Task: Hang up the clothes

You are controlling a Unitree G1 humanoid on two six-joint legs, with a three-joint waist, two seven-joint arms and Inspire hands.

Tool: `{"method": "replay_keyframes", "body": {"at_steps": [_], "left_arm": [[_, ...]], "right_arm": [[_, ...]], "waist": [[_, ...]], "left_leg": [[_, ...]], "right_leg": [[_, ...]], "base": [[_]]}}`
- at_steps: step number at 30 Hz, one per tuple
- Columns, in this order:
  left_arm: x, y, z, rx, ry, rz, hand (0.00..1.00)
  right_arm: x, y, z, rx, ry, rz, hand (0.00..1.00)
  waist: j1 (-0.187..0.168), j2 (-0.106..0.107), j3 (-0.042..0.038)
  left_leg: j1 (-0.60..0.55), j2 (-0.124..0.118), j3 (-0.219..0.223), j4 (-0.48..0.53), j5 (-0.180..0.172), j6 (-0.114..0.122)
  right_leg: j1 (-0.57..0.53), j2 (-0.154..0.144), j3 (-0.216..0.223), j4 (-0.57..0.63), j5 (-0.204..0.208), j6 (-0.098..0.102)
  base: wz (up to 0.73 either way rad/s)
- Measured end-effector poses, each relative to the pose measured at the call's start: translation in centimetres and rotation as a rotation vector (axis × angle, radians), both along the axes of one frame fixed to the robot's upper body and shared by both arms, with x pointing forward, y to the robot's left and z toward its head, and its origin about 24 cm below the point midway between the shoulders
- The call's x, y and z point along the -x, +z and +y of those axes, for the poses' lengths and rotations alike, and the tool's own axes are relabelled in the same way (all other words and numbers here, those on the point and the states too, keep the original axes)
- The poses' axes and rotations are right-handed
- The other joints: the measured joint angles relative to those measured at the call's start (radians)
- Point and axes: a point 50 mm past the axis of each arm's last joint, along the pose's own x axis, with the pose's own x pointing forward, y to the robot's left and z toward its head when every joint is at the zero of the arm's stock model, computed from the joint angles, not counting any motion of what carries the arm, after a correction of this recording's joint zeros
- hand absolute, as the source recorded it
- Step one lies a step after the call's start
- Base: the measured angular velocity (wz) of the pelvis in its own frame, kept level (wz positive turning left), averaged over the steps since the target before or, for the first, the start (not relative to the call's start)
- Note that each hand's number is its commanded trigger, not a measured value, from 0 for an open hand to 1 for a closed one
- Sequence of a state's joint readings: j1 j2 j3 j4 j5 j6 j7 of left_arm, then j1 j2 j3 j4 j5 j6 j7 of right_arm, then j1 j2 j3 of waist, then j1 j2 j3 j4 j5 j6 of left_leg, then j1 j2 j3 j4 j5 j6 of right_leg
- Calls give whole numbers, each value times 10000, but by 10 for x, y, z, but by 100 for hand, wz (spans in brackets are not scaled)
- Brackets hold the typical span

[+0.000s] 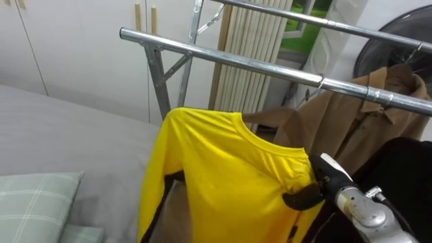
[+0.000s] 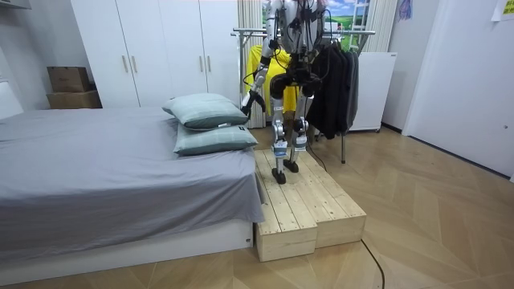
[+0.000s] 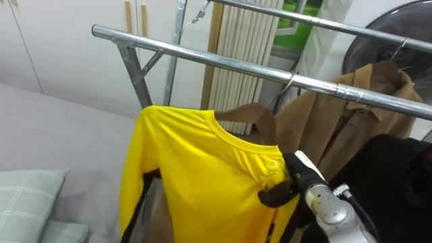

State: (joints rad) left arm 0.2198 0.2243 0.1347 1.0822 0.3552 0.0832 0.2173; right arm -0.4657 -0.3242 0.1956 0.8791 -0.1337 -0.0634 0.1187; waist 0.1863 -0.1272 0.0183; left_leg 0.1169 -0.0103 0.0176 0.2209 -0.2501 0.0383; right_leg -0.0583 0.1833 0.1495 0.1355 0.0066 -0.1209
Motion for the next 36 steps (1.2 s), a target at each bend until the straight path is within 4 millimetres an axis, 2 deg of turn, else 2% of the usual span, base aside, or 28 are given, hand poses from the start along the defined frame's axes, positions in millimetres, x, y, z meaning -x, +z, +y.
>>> {"method": "replay_keyframes", "body": {"at_steps": [6,12,13,15,18,23,25,28,30,32,36], "left_arm": [[0,-1,-3,37,43,-30,0],[2,-2,-5,93,26,58,0],[3,-3,-6,114,-1,128,0],[5,-3,-7,155,-15,208,0],[5,-3,-7,172,-4,225,0],[8,-4,-8,146,40,319,0],[11,-5,-9,163,100,439,0],[12,-5,-9,138,173,431,0],[12,-5,-9,124,181,426,0],[12,-5,-9,90,185,425,0],[12,-4,-8,31,270,406,0]], "right_arm": [[-1,3,0,34,-144,-308,0],[3,5,1,-107,-141,-643,0],[3,6,1,-114,-113,-706,0],[5,5,2,-157,-99,-745,0],[16,1,2,-390,-97,-933,0],[28,-2,10,-875,81,-1133,0],[31,-1,12,-937,188,-1278,0],[34,0,13,-981,231,-1400,0],[34,1,12,-983,201,-1454,0],[35,2,13,-997,202,-1511,0],[39,4,12,-1069,178,-1668,0]], "waist": [[-52,152,6],[-123,293,-72],[-130,347,-85],[-145,445,-56],[-201,504,-73],[-302,461,-96],[-477,460,-93],[-537,453,-78],[-540,445,-83],[-536,419,-108],[-556,409,-114]], "left_leg": [[24,10,82,-103,-3,2],[23,52,141,-211,-4,-7],[58,52,163,-229,-4,-8],[120,35,194,-242,-4,-8],[194,30,190,-238,-4,-9],[195,-3,180,-225,4,-21],[129,-16,223,-240,4,-18],[64,-12,368,-229,-3,4],[26,17,433,-217,5,39],[8,102,515,-170,1,60],[-3,107,519,-176,-8,66]], "right_leg": [[-17,-3,-31,11,6,5],[-115,-3,-170,49,11,4],[-111,2,-164,80,13,-63],[-61,-1,-121,158,-19,-200],[63,6,-64,197,-76,-274],[93,18,55,183,-52,-235],[94,85,302,164,15,-141],[45,119,487,121,93,8],[12,119,481,19,138,115],[-108,81,363,22,144,130],[-158,79,266,20,77,125]], "base": [[1],[-1],[-4],[-2],[7],[-3],[-10],[-12],[-6],[0],[1]]}}
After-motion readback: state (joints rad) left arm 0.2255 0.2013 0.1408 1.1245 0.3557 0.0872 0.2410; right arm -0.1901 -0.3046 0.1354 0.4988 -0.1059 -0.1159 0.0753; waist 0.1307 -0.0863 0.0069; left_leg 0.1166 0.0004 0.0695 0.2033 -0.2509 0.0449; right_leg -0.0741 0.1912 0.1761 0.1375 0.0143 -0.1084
